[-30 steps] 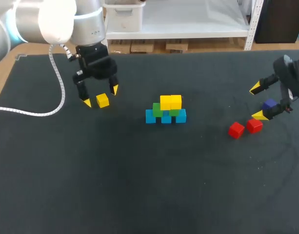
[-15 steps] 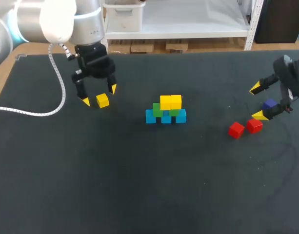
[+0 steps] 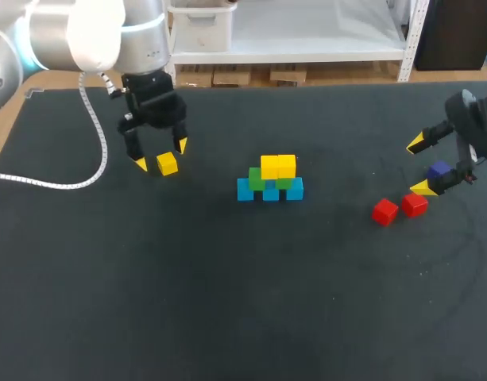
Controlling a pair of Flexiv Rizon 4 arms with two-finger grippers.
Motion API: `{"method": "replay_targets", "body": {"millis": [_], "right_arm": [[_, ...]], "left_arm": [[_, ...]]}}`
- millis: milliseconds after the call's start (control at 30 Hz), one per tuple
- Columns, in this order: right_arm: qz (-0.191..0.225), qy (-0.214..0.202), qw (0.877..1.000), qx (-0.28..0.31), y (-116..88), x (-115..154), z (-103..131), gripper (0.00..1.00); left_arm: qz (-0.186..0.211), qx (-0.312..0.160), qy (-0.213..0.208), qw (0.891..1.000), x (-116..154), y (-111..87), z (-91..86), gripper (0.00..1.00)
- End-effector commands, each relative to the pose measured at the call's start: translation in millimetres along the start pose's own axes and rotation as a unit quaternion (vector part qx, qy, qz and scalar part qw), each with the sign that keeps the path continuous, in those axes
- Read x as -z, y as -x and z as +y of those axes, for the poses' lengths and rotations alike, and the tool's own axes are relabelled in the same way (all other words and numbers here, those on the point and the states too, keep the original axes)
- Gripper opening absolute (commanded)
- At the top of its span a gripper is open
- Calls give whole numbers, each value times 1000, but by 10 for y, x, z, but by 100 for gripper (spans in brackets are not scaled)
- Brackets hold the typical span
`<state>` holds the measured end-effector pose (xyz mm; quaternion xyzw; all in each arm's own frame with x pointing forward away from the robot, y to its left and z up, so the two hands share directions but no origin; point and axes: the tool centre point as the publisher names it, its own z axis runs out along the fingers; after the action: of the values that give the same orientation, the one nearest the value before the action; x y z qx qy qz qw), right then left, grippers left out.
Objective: Place the blue cubes, place green cubes on the blue cubes, place the yellow cubes on the green cubes, then place the red cubes on the yellow cubes, and place purple cube on the red cubes.
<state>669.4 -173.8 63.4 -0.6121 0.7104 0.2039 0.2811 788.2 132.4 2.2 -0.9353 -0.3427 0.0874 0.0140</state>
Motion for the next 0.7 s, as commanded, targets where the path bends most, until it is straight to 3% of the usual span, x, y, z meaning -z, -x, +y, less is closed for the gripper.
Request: {"method": "replay_targets", "body": {"millis": [33, 167, 367, 567, 600, 633, 700], "right_arm": [[-1, 0, 1000, 0, -3, -2, 0, 100], [-1, 0, 1000, 0, -3, -2, 0, 100], [-1, 0, 1000, 0, -3, -2, 0, 100], [-1, 0, 1000, 0, -3, -2, 0, 100], [-1, 0, 1000, 0, -3, -2, 0, 100], [-1, 0, 1000, 0, -3, -2, 0, 100], [-1, 0, 1000, 0, -3, -2, 0, 100]], "left_arm": [[-2, -2, -5, 1000, -7, -23, 41, 75], [-2, 0, -2, 1000, -2, -31, 39, 50], [-3, 3, -2, 1000, -14, -35, 25, 46], [-6, 1, 0, 1000, -25, 4, 47, 52], [-6, 1, 0, 1000, -27, 12, 54, 55], [-6, 1, 0, 1000, -27, 17, 58, 67], [-7, 1, 2, 1000, -25, 30, 67, 68]]}}
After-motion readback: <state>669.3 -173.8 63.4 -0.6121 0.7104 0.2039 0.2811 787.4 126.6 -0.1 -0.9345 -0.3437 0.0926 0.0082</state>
